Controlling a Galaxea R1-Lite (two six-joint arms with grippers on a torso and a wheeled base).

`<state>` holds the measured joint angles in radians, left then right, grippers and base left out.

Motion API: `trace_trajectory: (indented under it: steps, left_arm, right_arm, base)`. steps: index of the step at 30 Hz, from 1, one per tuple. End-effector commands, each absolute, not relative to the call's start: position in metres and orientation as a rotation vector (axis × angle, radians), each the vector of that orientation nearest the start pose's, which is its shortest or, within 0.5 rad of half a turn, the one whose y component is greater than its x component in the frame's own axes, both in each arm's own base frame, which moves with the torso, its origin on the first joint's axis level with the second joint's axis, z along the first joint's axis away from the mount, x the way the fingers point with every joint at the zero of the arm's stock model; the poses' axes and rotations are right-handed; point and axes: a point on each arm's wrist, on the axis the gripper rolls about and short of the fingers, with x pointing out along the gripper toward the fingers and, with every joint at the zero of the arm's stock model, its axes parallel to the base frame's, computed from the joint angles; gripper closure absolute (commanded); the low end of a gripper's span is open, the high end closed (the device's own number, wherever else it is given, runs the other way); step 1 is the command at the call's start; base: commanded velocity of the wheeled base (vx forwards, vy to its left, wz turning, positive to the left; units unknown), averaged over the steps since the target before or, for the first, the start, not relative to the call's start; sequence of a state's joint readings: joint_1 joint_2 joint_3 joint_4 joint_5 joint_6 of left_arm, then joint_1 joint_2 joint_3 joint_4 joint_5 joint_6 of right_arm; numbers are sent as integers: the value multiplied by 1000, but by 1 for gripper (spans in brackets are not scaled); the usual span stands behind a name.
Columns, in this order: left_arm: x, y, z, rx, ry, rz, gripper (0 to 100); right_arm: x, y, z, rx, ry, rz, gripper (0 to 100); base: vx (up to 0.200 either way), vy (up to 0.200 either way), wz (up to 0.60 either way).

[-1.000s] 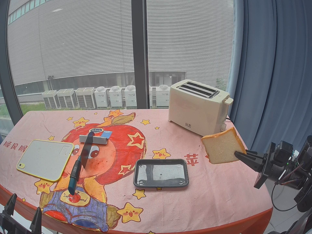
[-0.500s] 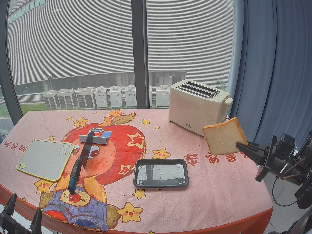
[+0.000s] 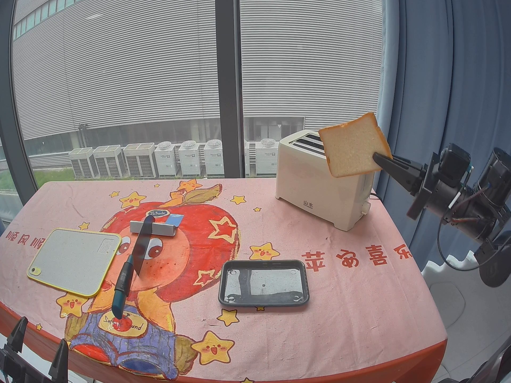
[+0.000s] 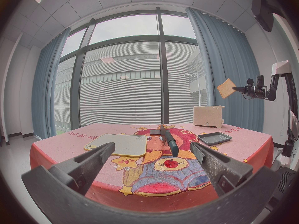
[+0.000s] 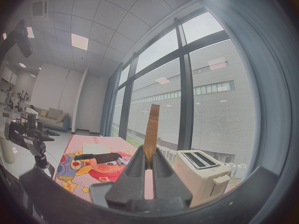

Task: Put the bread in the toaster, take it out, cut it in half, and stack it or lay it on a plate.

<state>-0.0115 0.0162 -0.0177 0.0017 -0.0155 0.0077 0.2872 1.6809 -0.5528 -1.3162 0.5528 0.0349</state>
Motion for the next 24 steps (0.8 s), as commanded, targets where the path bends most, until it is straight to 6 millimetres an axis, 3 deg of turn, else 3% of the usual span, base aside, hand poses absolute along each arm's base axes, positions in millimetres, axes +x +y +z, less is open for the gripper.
trace_trajectory:
  steps: [1,10,16,24]
  left_arm:
    - [-23,0,76,8,1,-28,0]
    - [-23,0,76,8,1,-28,0]
    - [-23,0,76,8,1,-28,0]
    - [-23,0,76,8,1,-28,0]
  right_arm:
    - [276,89,190,14,-164,825,100]
    - [308,75,187,15,-170,757,100]
    - [314,73,193,2,-197,746,100]
    - [337,62,197,-12,-232,707,100]
  base:
    - [0,0,0]
    - [0,0,0]
    - [0,0,0]
    - [0,0,0]
